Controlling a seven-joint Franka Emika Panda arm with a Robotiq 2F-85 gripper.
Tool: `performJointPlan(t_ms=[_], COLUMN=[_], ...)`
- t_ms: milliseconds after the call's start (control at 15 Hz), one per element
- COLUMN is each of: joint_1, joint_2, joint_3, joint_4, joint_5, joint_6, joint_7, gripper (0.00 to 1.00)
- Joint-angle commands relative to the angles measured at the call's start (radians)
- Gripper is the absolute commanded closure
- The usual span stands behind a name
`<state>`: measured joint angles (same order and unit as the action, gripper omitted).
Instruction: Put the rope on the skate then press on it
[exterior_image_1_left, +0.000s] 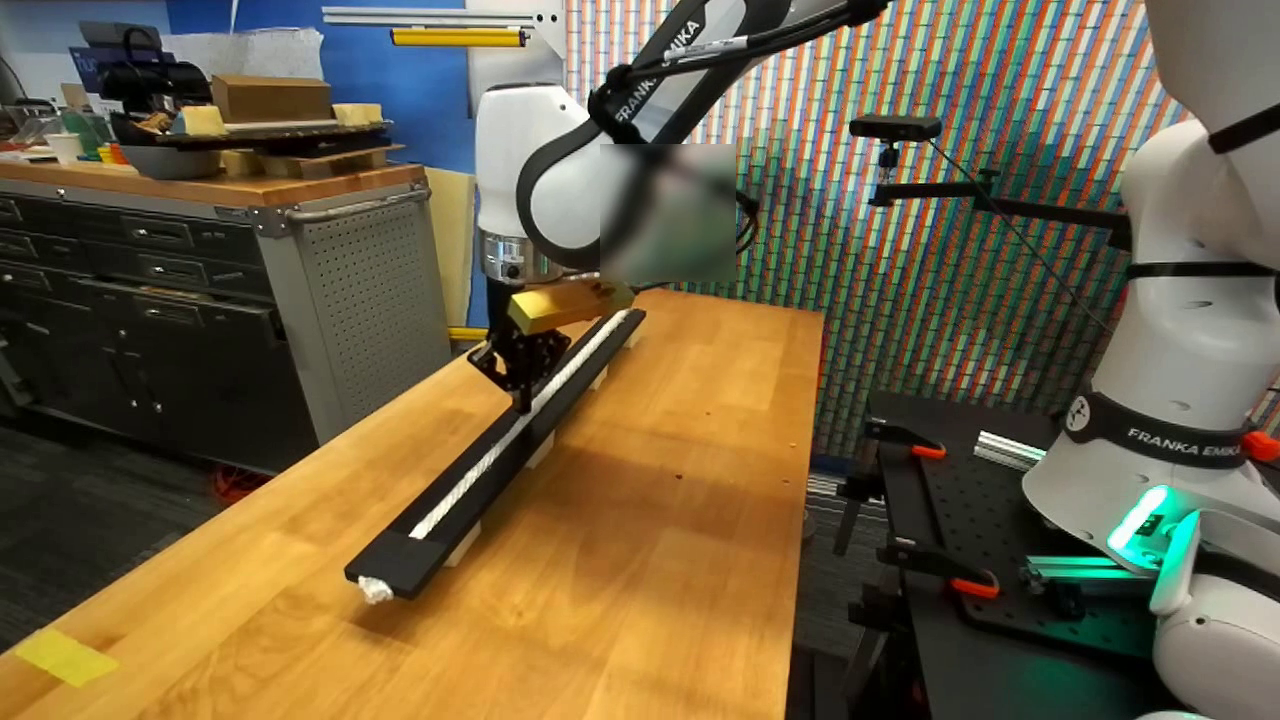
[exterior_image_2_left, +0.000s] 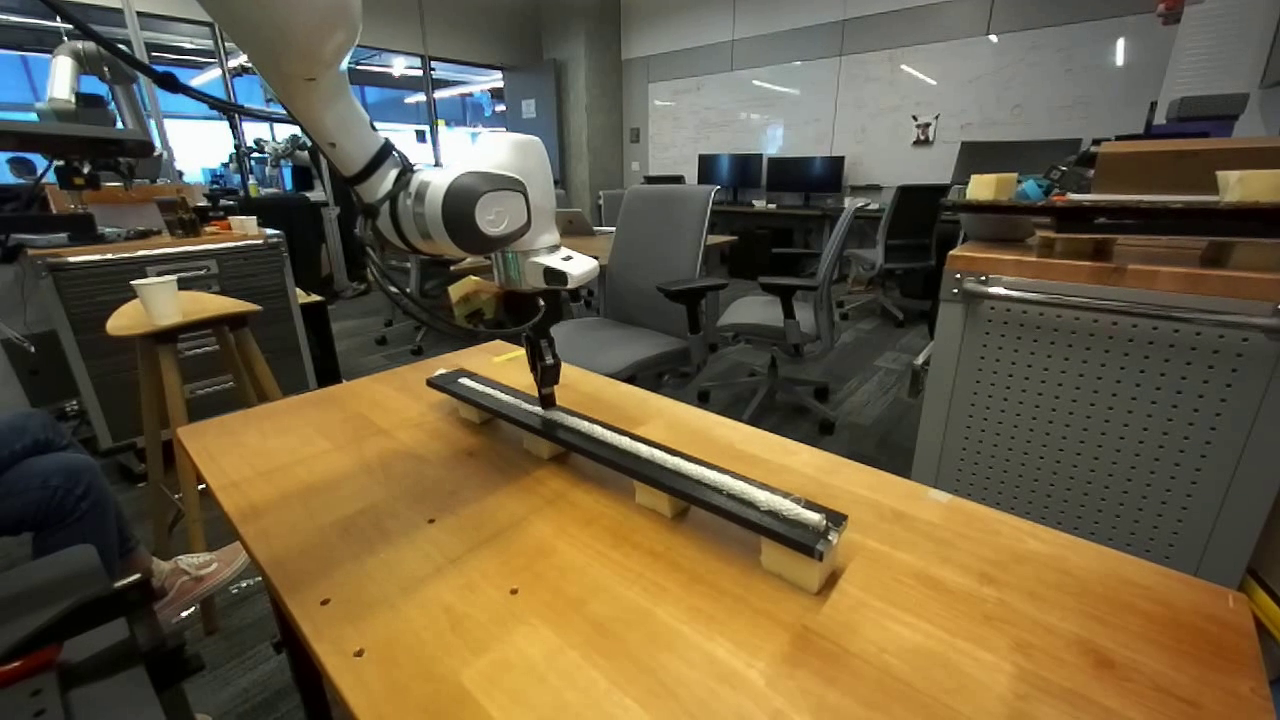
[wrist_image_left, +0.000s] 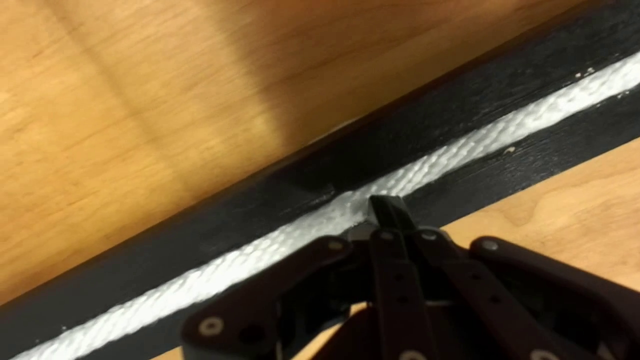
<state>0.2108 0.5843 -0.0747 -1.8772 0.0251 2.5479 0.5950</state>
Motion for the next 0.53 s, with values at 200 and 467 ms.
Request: performJointPlan(t_ms=[200, 467], joint_1=[-0.007, -0.015], joint_2=[-0.027, 0.037], joint_3=[-0.002, -0.002], joint_4=[-0.054, 0.007], joint_5=[-0.001, 0.005], joint_6=[0.021, -0.020], joint_7=[-0.027, -0.029], gripper=[1.00, 1.00])
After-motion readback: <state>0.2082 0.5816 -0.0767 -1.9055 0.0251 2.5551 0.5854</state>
